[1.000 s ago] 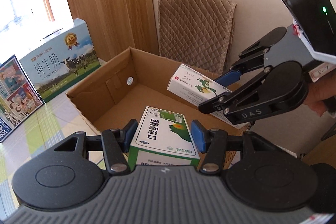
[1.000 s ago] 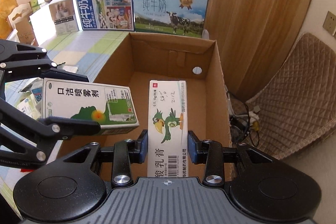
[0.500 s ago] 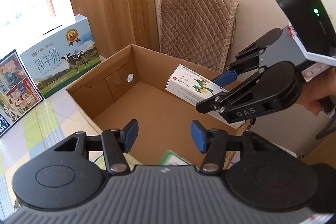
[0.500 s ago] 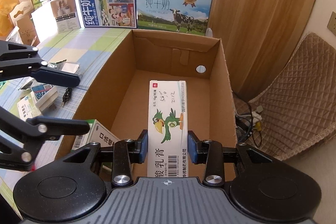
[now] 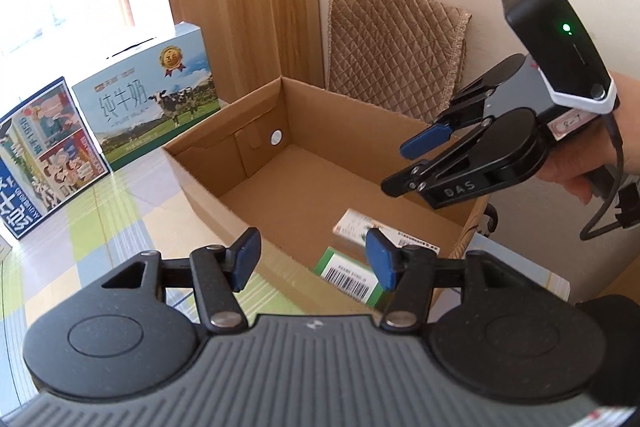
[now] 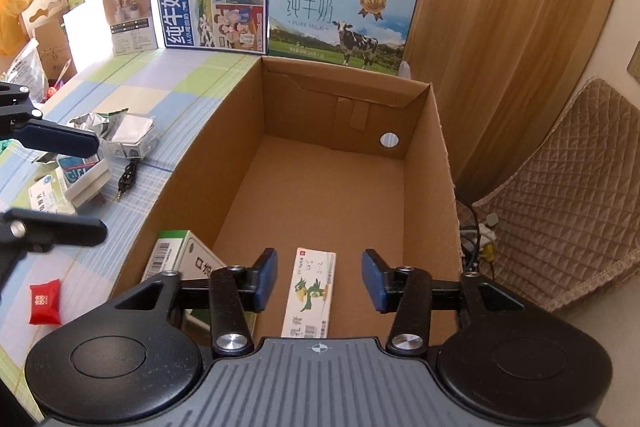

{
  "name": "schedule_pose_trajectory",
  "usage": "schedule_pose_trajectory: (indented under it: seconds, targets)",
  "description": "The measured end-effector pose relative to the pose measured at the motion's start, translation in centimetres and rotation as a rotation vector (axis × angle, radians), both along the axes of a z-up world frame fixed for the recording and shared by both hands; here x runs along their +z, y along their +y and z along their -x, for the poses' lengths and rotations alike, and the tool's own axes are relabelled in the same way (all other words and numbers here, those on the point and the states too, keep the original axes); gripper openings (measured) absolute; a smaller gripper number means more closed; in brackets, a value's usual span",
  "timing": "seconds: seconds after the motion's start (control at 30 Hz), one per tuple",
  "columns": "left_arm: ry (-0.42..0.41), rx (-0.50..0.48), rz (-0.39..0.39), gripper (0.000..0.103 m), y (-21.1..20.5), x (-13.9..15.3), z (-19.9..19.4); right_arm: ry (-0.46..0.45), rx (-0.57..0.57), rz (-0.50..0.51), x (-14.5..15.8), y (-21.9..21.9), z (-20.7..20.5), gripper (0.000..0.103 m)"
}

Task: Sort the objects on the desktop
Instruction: 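Open both tools to drop the boxes into the cardboard box, then move the right tool back to the red candy packet and grasp it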

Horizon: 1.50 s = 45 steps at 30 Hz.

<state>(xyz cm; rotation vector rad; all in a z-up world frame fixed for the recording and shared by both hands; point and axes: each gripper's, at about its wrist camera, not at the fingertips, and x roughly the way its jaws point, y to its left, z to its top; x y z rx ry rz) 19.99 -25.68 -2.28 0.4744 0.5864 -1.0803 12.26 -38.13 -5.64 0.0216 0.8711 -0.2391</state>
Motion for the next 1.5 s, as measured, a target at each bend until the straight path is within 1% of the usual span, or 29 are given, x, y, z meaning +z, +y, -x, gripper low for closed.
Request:
schedule_pose_trajectory:
  seconds: [0.1, 0.2, 0.37, 0.43, 0.5, 0.53, 0.57, 0.63, 0.67, 0.73, 0.8, 0.93, 1.07, 1.33, 1.5]
  targets:
    - [0.008, 0.024, 0.018, 0.054, 1.4, 0.3, 0.0, -0.009, -0.002, -0.003, 0.3, 0.6, 0.5, 0.051]
    - [0.002, 0.046, 0.024, 0.058, 3.0, 0.5, 0.3, -0.024, 0.0, -0.012, 0.9, 1.7, 1.1, 0.052]
    - [0.009, 0.089, 0.019, 0.06, 6.0, 0.6, 0.7, -0.042, 0.026, -0.02, 1.9, 4.3, 2.2, 0.057]
    - [0.018, 0.11, 0.017, 0.061, 7.2, 0.4, 0.8, -0.044, 0.042, -0.027, 2.1, 5.5, 2.6, 0.06]
    - [0.024, 0.132, 0.017, 0.065, 8.7, 0.3, 1.0, -0.048, 0.058, -0.033, 2.4, 6.7, 3.0, 0.065]
    - [0.026, 0.144, 0.019, 0.069, 9.4, 0.2, 1.2, -0.051, 0.065, -0.037, 2.5, 7.3, 3.1, 0.066]
    - [0.028, 0.154, 0.023, 0.073, 10.2, 0.2, 1.3, -0.055, 0.073, -0.041, 2.6, 8.0, 3.3, 0.069]
    - [0.03, 0.169, 0.031, 0.078, 11.6, 0.1, 1.7, -0.064, 0.089, -0.048, 2.6, 9.3, 3.7, 0.076]
    - [0.031, 0.177, 0.033, 0.081, 12.4, 0.1, 1.9, -0.07, 0.097, -0.05, 2.6, 10.0, 3.9, 0.082]
    - [0.033, 0.197, 0.036, 0.084, 14.1, -0.1, 2.3, -0.072, 0.117, -0.051, 2.5, 11.4, 4.2, 0.087]
    - [0.041, 0.223, 0.038, 0.086, 15.7, -0.2, 2.5, -0.069, 0.136, -0.048, 2.1, 12.8, 4.3, 0.09]
    - [0.054, 0.275, 0.034, 0.092, 19.1, -0.4, 2.8, -0.059, 0.167, -0.066, 1.2, 15.2, 4.4, 0.094]
    - [0.049, 0.319, 0.017, 0.094, 22.2, -0.7, 3.0, -0.041, 0.194, -0.095, -0.1, 17.3, 4.6, 0.097]
    - [0.052, 0.395, -0.025, 0.097, 27.4, -2.0, 3.1, 0.024, 0.236, -0.145, -4.1, 20.7, 4.5, 0.099]
    - [0.05, 0.403, -0.065, 0.098, 29.2, -3.1, 3.0, 0.049, 0.252, -0.18, -6.0, 21.5, 3.7, 0.099]
